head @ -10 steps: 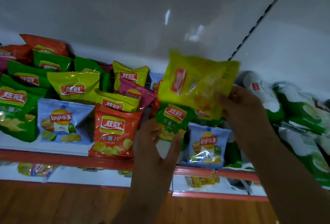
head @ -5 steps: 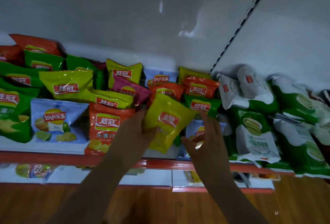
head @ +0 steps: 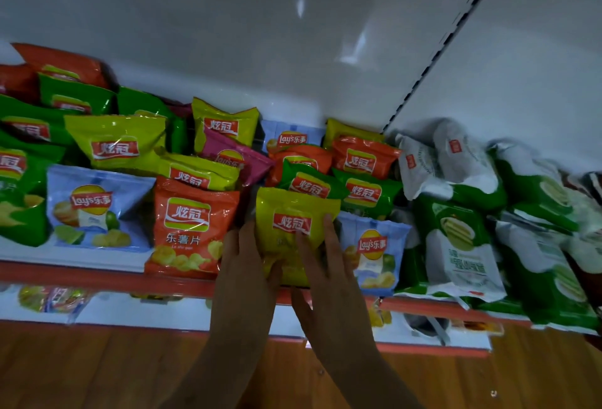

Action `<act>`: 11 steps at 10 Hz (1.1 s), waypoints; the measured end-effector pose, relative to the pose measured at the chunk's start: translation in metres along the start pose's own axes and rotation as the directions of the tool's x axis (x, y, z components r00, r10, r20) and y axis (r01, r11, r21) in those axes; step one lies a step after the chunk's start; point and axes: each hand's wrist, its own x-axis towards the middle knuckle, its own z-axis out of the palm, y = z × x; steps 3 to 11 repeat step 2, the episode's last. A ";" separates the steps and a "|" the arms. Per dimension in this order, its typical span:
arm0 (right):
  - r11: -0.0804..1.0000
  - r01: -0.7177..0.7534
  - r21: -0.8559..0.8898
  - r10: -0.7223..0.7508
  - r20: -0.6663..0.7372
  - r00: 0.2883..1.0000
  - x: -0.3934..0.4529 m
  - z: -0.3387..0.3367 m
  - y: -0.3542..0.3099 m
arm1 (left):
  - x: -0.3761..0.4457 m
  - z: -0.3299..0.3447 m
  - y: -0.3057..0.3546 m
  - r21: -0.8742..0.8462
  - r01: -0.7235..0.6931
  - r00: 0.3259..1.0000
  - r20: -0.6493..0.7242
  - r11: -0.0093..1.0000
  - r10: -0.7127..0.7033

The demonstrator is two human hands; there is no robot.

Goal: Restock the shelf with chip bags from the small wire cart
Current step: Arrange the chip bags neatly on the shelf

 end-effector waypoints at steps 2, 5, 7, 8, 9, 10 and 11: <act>1.000 -0.027 -0.006 0.026 -0.136 0.990 -0.012 -0.025 -0.022 | -0.032 -0.024 0.005 0.014 -0.070 0.992 -0.107 0.997 0.071; 1.000 -0.027 -0.006 0.026 -0.136 0.990 -0.012 -0.025 -0.022 | -0.032 -0.024 0.005 0.014 -0.070 0.992 -0.107 0.997 0.071; 1.000 -0.027 -0.006 0.026 -0.136 0.990 -0.012 -0.025 -0.022 | -0.032 -0.024 0.005 0.014 -0.070 0.992 -0.107 0.997 0.071; 1.000 -0.027 -0.006 0.026 -0.136 0.990 -0.012 -0.025 -0.022 | -0.032 -0.024 0.005 0.014 -0.070 0.992 -0.107 0.997 0.071; 1.000 -0.027 -0.006 0.026 -0.136 0.990 -0.012 -0.025 -0.022 | -0.032 -0.024 0.005 0.014 -0.070 0.992 -0.107 0.997 0.071; 1.000 -0.027 -0.006 0.026 -0.136 0.990 -0.012 -0.025 -0.022 | -0.032 -0.024 0.005 0.014 -0.070 0.992 -0.107 0.997 0.071; 1.000 -0.027 -0.006 0.026 -0.136 0.990 -0.012 -0.025 -0.022 | -0.032 -0.024 0.005 0.014 -0.070 0.992 -0.107 0.997 0.071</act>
